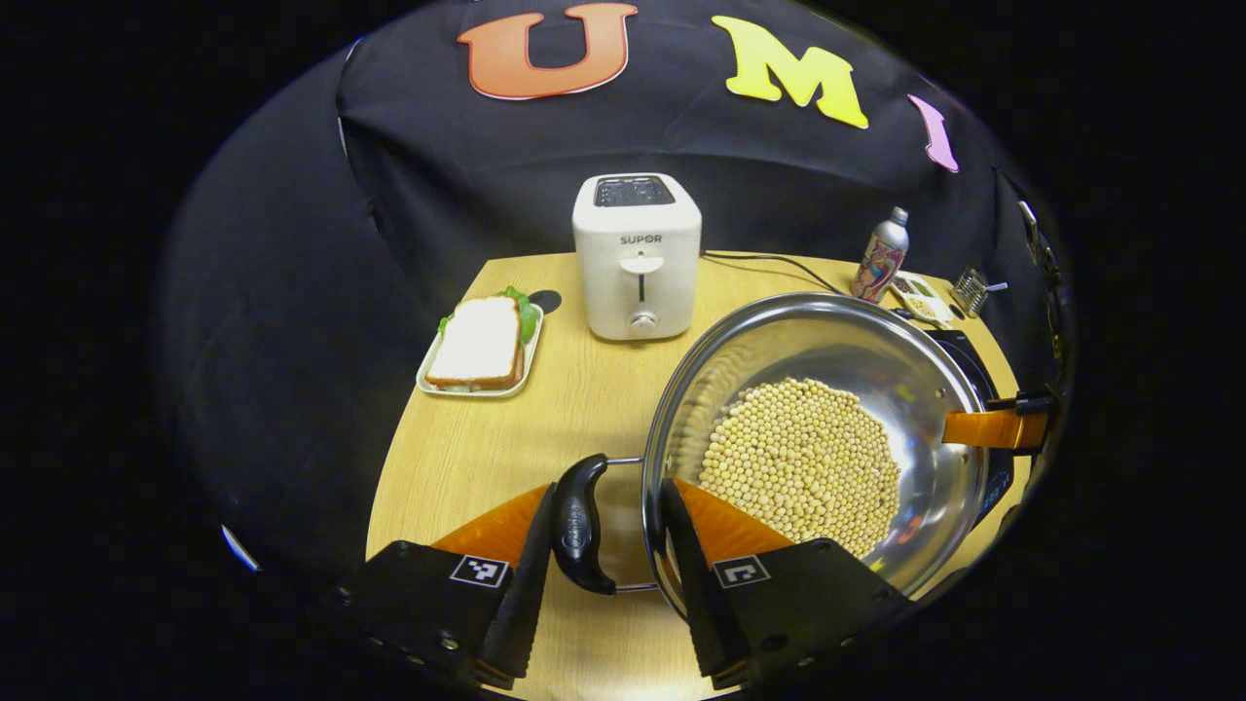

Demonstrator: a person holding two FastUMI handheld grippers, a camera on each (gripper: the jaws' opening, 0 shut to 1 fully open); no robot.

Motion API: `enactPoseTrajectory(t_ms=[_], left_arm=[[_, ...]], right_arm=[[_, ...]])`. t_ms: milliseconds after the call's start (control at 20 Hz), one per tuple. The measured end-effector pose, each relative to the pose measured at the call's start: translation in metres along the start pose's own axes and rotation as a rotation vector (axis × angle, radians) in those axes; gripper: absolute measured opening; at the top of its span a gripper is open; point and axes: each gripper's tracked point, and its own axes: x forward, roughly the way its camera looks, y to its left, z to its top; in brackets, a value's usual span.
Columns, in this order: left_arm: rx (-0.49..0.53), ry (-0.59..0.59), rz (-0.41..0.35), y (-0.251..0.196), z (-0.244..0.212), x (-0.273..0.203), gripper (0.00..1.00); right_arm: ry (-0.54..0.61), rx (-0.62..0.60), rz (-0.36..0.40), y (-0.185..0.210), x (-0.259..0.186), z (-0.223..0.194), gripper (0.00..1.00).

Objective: First push the handle of the pot to place it horizontally, then grasp the pot with both hands and set it on the induction cooktop.

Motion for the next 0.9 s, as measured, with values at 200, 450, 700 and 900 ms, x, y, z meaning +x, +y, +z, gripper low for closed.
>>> enactPoseTrajectory(t_ms=[200,450,700,900], left_arm=[[0.010,-0.020,-0.026,-0.032,0.014,-0.019,0.61],[0.049,-0.038,-0.051,-0.079,0.029,-0.027,0.61],[0.038,-0.035,-0.073,-0.131,0.029,-0.029,0.61],[0.036,-0.032,-0.082,-0.169,0.030,-0.028,0.61]], right_arm=[[-0.036,0.005,-0.019,-0.026,-0.031,0.009,0.51],[-0.059,0.044,-0.037,-0.068,-0.061,0.006,0.51],[-0.077,0.046,-0.062,-0.115,-0.081,0.008,0.50],[-0.076,0.043,-0.072,-0.152,-0.093,0.011,0.50]])
